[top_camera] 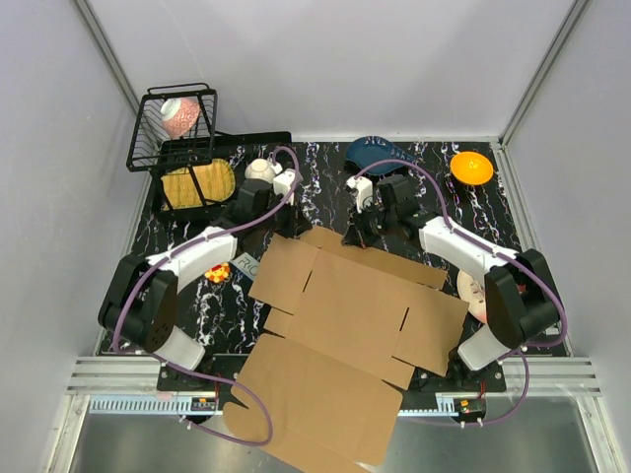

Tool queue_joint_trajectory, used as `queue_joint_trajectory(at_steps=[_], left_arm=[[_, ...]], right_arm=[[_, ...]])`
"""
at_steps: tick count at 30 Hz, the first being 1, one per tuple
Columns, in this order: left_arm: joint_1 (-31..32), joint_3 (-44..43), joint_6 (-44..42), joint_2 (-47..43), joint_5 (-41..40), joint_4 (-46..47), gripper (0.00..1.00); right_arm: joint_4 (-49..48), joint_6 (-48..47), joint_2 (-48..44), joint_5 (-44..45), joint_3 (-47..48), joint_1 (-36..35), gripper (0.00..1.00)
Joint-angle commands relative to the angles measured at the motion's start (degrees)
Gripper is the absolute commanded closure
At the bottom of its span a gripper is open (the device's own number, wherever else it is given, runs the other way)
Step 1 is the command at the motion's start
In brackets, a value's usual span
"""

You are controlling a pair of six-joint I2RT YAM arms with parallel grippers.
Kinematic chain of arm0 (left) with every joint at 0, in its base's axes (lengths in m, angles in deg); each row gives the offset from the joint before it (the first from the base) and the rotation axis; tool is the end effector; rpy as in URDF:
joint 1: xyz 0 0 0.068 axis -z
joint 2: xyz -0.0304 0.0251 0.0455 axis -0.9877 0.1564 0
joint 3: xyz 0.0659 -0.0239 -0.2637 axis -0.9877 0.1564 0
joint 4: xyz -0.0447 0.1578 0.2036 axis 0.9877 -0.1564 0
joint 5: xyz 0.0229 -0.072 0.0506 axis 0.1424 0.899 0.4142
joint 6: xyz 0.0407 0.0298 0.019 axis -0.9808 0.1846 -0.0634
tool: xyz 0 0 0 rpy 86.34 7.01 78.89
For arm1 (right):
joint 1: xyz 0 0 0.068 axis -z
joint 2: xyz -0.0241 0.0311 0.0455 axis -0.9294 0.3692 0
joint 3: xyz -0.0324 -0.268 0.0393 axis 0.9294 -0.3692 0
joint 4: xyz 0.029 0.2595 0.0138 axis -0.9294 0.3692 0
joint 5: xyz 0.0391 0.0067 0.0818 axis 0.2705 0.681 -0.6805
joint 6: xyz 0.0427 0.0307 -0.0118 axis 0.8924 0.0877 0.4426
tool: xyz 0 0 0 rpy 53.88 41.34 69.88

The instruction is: Fold the paper box

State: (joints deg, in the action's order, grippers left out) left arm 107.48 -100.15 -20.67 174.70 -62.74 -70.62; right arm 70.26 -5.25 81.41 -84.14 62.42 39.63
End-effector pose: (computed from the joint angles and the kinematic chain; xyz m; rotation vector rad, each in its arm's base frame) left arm 0.2951 -0.1626 0.2336 0.5415 2.0963 -0.8115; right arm 0.2893 0.1795 0.2386 -0.9116 2.1368 0.8548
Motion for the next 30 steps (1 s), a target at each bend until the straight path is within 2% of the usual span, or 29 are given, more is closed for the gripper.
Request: queue_joint_trajectory(at_steps=[1, 3, 7, 12, 16, 17, 20, 27, 30], left_arm=[[0.7, 0.5, 1.5, -3.4, 2.7, 2.8, 0.86], [1.0, 1.2, 2.4, -4.6, 2.5, 3.0, 0.91], [2.5, 2.1, 4.6, -5.9, 1.1, 3.5, 0.96], [4.5, 1.6, 7.9, -6.7, -0.4, 4.6, 0.90], [5.3, -1.1, 9.3, -5.9, 0.7, 3.3, 0.77], [5.7, -1.6, 9.2, -5.4, 1.0, 2.7, 0.69], [5.8, -3.5, 8.3, -4.5, 1.1, -0.3, 0.55], [5.7, -5.1, 3.5, -4.3, -2.6, -9.5, 0.40], [5.7, -4.6, 3.5, -4.4, -2.7, -12.0, 0.37]], right_arm=[[-3.0, 0.7, -0.2, 2.0, 1.4, -0.6, 1.00], [-3.0, 0.8, -0.2, 2.6, 1.6, -0.6, 1.00], [-3.0, 1.3, -0.5, 4.1, 1.9, -0.6, 1.00], [-3.1, 1.5, -1.1, 5.8, 1.8, -1.1, 1.00], [-3.1, 1.5, -1.6, 6.2, 1.7, -1.3, 1.00], [-3.1, 1.6, -1.7, 6.3, 1.6, -1.3, 1.00], [-3.0, 1.6, -1.9, 5.6, 1.4, -1.4, 1.00], [-3.1, 1.5, -2.4, 4.7, 1.3, -1.5, 1.00], [-3.1, 1.5, -2.3, 4.7, 1.4, -1.5, 1.00]])
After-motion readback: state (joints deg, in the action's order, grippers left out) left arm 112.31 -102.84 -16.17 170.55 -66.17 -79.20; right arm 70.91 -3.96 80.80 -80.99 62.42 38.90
